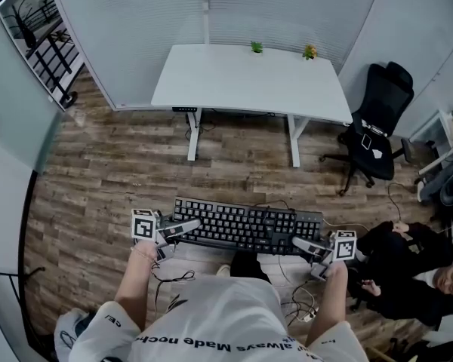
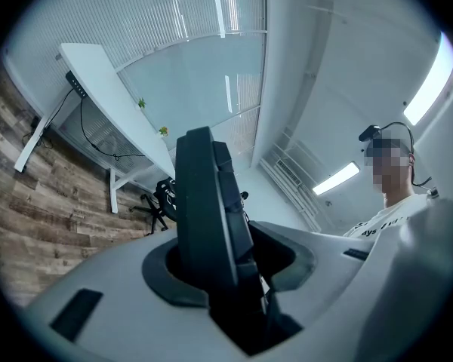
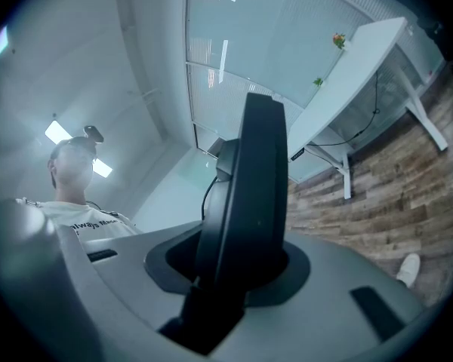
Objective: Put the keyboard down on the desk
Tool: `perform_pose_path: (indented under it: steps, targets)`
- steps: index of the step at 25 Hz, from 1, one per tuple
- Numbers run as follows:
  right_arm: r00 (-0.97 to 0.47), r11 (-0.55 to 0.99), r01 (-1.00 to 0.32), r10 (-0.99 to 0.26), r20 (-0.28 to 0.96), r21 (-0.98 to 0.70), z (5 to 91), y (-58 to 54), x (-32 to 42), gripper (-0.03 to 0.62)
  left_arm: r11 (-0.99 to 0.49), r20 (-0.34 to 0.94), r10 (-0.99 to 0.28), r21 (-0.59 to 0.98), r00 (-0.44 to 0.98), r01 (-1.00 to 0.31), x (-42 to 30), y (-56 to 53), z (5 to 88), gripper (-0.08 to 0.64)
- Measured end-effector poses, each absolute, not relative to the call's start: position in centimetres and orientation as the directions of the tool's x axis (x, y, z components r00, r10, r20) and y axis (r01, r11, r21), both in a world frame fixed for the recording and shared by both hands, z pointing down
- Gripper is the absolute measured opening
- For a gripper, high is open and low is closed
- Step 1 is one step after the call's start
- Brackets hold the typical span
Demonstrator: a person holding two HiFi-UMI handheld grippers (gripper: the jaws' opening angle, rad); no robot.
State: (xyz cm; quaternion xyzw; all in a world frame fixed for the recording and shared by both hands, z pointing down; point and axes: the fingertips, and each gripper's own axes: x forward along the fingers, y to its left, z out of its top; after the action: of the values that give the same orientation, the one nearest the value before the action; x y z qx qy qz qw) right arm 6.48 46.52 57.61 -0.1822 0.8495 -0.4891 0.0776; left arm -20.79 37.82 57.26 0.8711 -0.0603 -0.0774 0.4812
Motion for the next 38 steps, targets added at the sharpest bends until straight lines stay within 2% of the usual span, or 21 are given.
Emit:
perform_pose_path:
  steps: [10, 31, 38]
  targets:
    - [-0.919, 0.429, -0.207, -0.392, 0.024, -0.879, 58.1, 39.8, 10.3, 0.133, -0.525, -0.055, -0.183, 0.850, 0.982, -0.050, -17.0, 31.1, 57.1, 0.179]
    - [-0.924, 0.424, -0.198, -0.381, 0.025, -0.884, 57.5, 24.8, 23.6, 0.133, -0.514, -0.039, -0.201, 0.855, 0.979, -0.072, -3.9, 16.7, 56.2, 0.179]
    - [-0.930, 0.433, -0.197, -0.367, 0.029, -0.880, 58.3, 23.3, 23.6, 0.133, -0.505, -0.041, -0.212, 0.860, 0.976, -0.073, -3.9, 15.5, 57.2, 0.179]
